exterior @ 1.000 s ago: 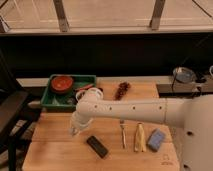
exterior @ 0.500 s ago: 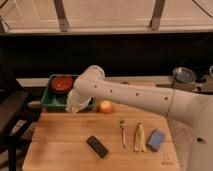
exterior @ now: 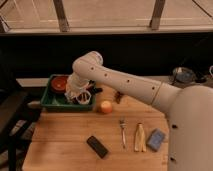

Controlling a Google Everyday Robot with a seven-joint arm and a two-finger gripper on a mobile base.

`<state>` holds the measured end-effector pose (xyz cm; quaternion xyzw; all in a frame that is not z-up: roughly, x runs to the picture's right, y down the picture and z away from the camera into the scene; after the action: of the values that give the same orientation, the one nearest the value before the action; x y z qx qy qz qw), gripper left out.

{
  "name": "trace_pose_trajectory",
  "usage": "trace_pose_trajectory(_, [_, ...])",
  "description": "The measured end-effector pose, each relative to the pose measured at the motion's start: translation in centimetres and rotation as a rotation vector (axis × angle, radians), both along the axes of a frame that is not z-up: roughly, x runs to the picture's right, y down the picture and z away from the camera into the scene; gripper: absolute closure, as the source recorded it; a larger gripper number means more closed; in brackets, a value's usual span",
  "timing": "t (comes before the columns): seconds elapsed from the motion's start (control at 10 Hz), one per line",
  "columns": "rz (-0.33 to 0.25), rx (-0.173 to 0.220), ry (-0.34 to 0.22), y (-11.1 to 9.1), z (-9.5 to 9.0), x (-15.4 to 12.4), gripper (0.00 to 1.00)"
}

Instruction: Place towel in tray

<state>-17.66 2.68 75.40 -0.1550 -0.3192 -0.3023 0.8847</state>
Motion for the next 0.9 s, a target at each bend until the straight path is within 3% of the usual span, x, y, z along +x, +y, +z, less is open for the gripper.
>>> trace_pose_trajectory(0.3, [0.034, -0.005, 0.001, 0.2, 0.9, 1.4, 1.00])
trace_pose_trajectory(0.6, [0.043, -0.027, -0.011, -0.8, 4.6, 1.2, 1.00])
trace_pose_trajectory(0.8, [0.021, -0.029, -0.015, -1.1, 5.7, 0.0, 0.89])
trace_pose_trajectory(0.9, [0.005, -0.023, -0.019, -1.6, 6.0, -0.5, 0.78])
